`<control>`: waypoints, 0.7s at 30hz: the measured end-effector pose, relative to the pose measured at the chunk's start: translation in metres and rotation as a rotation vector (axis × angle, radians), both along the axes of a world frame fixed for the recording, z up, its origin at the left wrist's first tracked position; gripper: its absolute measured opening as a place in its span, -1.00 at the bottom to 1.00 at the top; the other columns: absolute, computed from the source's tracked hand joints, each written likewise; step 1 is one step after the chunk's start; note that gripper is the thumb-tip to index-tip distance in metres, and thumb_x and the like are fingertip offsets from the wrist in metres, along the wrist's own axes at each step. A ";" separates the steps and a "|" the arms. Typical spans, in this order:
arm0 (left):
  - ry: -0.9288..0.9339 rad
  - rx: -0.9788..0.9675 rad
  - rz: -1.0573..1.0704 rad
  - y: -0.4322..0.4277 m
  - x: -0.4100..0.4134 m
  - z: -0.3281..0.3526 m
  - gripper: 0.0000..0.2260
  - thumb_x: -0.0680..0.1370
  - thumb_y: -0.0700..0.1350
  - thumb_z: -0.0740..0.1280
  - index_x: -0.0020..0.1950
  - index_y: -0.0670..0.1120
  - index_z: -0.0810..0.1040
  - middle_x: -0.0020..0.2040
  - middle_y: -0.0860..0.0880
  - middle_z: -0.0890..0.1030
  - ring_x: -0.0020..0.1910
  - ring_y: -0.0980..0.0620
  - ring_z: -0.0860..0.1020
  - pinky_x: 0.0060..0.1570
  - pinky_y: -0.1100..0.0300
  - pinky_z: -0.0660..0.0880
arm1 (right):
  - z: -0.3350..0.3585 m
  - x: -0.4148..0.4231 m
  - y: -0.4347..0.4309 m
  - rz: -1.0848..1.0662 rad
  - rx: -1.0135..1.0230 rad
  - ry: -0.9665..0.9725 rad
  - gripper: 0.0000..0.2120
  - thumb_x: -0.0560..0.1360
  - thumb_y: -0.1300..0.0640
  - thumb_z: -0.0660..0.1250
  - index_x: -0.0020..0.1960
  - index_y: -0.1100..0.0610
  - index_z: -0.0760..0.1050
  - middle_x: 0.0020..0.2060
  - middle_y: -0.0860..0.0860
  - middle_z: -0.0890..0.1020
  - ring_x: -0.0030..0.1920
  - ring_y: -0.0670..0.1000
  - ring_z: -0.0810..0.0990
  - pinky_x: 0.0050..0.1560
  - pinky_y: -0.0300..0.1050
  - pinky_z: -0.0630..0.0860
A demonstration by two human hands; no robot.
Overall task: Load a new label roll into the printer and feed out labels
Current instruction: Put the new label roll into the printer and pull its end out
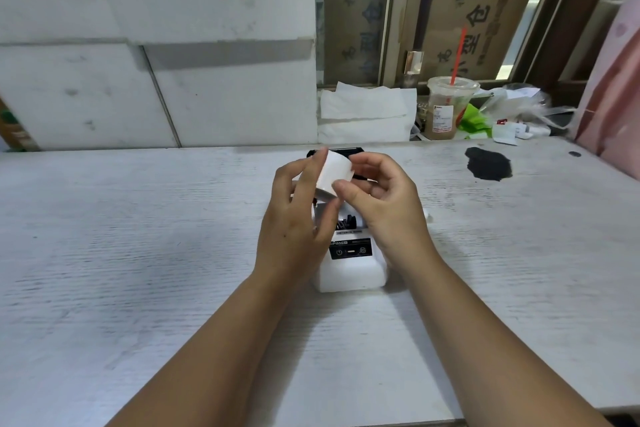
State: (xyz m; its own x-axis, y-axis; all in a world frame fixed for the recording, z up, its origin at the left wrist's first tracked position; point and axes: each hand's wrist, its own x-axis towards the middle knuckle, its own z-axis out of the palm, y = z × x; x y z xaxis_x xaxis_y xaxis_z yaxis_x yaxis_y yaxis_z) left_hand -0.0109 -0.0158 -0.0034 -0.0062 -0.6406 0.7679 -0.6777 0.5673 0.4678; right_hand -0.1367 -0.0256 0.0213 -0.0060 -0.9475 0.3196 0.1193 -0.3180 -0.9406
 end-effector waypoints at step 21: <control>-0.106 0.047 0.048 0.005 0.001 0.008 -0.49 0.34 0.07 0.25 0.27 0.03 0.26 0.02 -0.07 0.40 -0.33 -0.02 0.56 -0.48 0.13 0.53 | 0.002 -0.001 0.004 0.075 -0.067 0.146 -0.71 0.40 0.30 0.42 0.02 -0.01 0.55 -0.04 -0.10 0.65 0.00 -0.20 0.60 -0.03 -0.31 0.52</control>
State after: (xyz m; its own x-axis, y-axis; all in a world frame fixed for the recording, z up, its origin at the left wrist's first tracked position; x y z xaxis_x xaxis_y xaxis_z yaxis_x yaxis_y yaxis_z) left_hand -0.0100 -0.0105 0.0047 -0.0539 -0.6772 0.7339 -0.7505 0.5122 0.4175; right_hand -0.1381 -0.0217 0.0232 0.1148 -0.9202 0.3741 0.0081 -0.3757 -0.9267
